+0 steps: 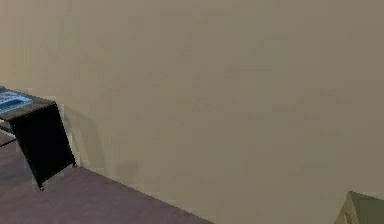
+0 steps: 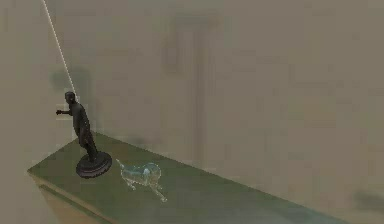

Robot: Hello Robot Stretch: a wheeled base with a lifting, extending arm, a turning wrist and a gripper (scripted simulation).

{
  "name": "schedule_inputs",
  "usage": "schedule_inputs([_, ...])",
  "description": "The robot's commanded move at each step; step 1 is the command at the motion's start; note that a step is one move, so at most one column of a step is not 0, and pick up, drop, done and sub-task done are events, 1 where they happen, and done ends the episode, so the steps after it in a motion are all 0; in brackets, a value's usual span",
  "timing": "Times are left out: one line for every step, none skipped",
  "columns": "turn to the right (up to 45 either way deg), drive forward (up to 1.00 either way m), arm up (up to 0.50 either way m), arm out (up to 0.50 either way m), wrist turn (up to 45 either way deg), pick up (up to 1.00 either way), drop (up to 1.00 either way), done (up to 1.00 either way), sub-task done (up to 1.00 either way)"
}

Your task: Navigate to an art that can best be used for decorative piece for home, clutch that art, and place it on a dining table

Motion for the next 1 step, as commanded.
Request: schedule_inputs([-12.0,0.0,0.0,0.0,0.0,0.0,0.0,0.0,0.0])
